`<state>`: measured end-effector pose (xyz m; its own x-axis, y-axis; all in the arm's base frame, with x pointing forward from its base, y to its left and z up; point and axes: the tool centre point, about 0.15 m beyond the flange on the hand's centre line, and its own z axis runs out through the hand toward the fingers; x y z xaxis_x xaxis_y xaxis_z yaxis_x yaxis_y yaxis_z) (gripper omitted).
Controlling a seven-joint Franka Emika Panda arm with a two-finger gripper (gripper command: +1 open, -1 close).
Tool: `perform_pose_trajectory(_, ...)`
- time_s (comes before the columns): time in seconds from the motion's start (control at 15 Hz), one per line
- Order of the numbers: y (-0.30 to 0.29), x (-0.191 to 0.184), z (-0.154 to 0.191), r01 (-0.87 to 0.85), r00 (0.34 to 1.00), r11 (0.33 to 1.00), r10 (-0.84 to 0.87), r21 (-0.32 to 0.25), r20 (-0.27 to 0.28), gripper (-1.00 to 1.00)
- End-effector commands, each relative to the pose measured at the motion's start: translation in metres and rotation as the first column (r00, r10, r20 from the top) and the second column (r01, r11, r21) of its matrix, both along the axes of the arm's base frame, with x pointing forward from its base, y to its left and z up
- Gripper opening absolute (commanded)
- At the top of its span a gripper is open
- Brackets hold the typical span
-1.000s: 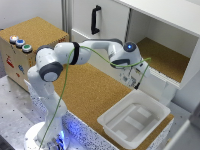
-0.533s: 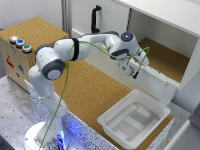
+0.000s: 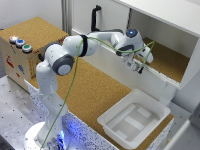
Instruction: Put the yellow block inside the right cabinet
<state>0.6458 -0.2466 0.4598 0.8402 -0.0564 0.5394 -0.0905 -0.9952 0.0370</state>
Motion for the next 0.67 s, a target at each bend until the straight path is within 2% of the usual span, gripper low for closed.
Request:
perform_pose_trajectory(0.0,-0.007,0.017,0.004,-0.033,0.996,0.999,0.034,0.012,-0.077,1.0)
perform_pose_trajectory(0.47,0.001,-0.036,0.03,-0.013,1.0,0.999,0.014,0.041,-0.028,1.0)
perform_pose_trajectory(0.6,0.006,-0.059,0.034,0.001,0.999,0.999,0.001,0.048,-0.038,1.0)
